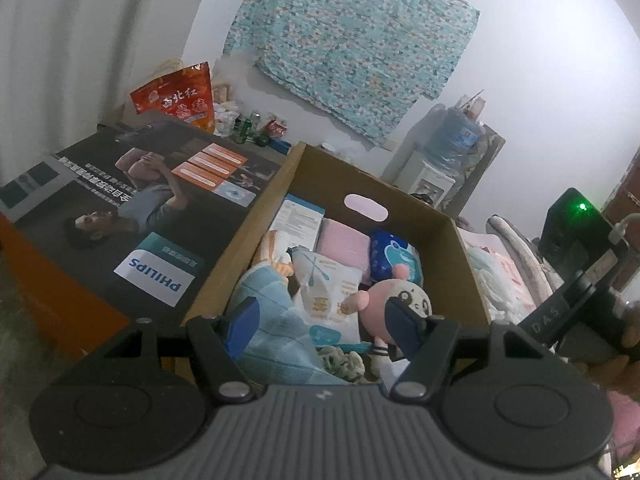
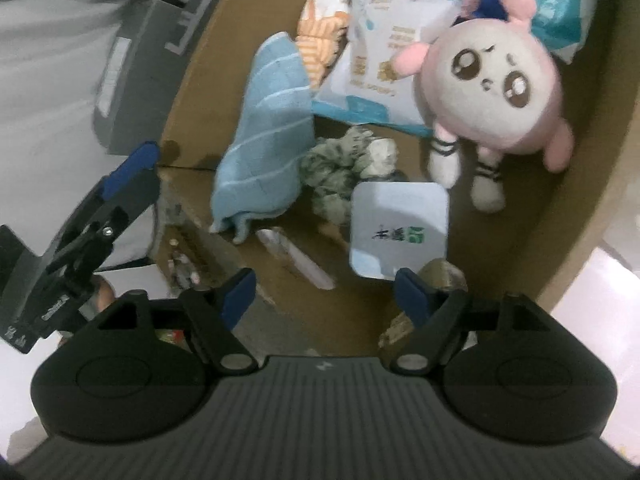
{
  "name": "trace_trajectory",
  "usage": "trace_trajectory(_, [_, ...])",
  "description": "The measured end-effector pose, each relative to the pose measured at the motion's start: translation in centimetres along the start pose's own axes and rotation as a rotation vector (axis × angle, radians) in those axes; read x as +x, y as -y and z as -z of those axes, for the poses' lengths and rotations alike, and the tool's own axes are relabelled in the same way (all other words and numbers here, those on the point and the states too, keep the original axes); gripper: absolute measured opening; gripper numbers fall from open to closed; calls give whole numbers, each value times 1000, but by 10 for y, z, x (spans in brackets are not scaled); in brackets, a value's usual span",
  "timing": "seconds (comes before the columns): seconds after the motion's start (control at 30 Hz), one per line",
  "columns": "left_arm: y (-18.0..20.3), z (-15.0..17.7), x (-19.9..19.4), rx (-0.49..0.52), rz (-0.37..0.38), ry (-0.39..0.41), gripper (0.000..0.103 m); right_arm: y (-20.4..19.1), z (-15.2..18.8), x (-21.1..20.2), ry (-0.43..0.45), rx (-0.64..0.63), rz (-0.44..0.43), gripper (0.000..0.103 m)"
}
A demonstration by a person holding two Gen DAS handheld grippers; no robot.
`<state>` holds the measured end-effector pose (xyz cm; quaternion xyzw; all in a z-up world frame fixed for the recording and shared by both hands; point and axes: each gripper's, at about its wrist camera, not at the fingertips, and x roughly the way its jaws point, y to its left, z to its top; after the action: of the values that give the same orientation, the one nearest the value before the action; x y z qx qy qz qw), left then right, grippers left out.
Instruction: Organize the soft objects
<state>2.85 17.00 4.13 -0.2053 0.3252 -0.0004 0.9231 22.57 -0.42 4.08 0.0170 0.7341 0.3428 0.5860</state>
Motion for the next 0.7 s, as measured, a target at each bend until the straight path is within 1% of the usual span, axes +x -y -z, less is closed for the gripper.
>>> trace_trajectory(0.1, [0,0,-1,-3,-3,0,70,-1,-2,2,-25,2,12,79])
trace_trajectory(0.23, [-1,-1,-2,-4,-7,3,70,-10,-2,9,-68,-25,-26,81])
trace_trajectory(0.3, [-1,-1,-2,-7,-10,2,70,-13,-1,15,-96,-38,-28,81])
trace_trajectory(0.37, [-1,-2,-3,-9,-12,1,70,-13,-1,19,-113,-44,4,81])
trace_trajectory(0.47, [0,-1,-3,-3,-13,1,70,-15,-4,17,-113,-57,41,81])
trace_trajectory(0.53, [-1,-2,-3,1,-15,2,70,-18,-6,15,-110,-71,82,82])
trace_trajectory(0.7, [0,-3,-3,2,-16,3,71,-20,-9,21,-164,-95,121,84])
